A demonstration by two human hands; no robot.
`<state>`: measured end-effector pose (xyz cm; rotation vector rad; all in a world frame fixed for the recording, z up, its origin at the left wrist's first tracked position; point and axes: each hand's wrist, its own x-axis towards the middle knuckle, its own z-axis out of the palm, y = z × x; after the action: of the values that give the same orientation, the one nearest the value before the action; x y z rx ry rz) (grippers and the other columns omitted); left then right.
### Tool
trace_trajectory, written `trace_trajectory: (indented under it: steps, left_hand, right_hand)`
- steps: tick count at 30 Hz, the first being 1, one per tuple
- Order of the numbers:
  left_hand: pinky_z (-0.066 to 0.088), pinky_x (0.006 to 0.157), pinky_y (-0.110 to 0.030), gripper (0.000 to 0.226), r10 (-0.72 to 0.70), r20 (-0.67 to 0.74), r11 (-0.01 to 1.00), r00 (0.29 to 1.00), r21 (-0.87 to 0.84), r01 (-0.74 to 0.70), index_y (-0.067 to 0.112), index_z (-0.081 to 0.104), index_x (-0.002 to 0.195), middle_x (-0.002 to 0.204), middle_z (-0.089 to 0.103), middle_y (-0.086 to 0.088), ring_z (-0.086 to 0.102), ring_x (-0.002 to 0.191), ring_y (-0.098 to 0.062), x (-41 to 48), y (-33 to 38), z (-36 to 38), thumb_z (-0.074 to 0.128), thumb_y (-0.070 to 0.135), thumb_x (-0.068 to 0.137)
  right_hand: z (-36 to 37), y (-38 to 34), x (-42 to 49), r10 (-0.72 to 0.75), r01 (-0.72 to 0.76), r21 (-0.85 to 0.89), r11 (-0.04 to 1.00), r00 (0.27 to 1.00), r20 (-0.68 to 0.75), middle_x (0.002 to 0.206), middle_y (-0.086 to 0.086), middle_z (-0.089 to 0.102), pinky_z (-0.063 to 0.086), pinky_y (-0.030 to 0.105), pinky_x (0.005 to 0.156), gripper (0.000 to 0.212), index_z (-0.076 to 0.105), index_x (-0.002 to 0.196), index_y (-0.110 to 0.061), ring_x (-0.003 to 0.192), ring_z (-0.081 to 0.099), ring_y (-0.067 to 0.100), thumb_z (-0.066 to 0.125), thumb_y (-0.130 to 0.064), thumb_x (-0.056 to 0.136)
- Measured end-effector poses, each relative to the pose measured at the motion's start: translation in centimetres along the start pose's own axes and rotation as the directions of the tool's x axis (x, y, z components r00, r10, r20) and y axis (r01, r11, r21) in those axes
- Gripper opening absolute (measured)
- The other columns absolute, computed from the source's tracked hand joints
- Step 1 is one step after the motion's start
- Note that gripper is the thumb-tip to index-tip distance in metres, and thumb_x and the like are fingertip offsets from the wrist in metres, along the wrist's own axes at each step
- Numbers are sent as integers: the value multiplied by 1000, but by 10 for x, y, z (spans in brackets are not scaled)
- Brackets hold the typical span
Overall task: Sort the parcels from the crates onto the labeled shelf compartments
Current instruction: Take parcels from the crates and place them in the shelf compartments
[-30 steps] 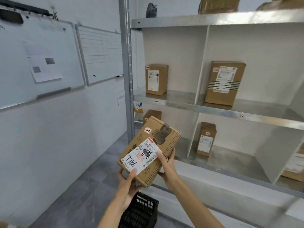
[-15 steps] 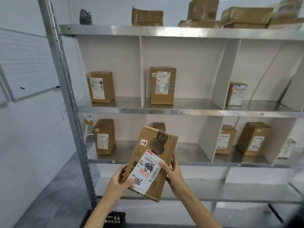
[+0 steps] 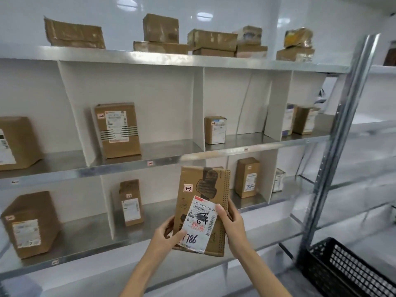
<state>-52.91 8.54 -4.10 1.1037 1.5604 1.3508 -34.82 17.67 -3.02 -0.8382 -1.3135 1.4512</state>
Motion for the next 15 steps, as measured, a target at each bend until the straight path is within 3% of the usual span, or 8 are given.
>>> trace_trajectory:
  steps: [5,9,15]
  left_hand:
    - [51,95,-41,58,30,88,999,996,-25,-28,26,49,129,121,64,5,59,115,-18,40,18,87,75,27,77]
    - [55,86,-30,47,43,123,998,991,-42,-38,27,54,122,112,68,8,63,105,-9,60,23,146,74,20,80]
    - [54,88,-28,48,75,129,997,989,-15,-74,31,52,121,113,66,13,59,111,-6,81,32,207,74,26,79]
  right_hand:
    - [-87,-23,21,-41,41,-5,999,994,-101,112,-1,70,58,28,74,52,44,138,-24,95,70,17,60,-30,89]
    - [-145,-32,36,-62,54,-58,997,988,-142,106,-2,72,58,29,74,49,46,137,-24,91,71,16,59,-30,90]
    - [-205,-38,55,-65,59,-39,998,980,-186,103,-1,73,57,39,83,47,47,135,-24,93,71,19,58,-32,90]
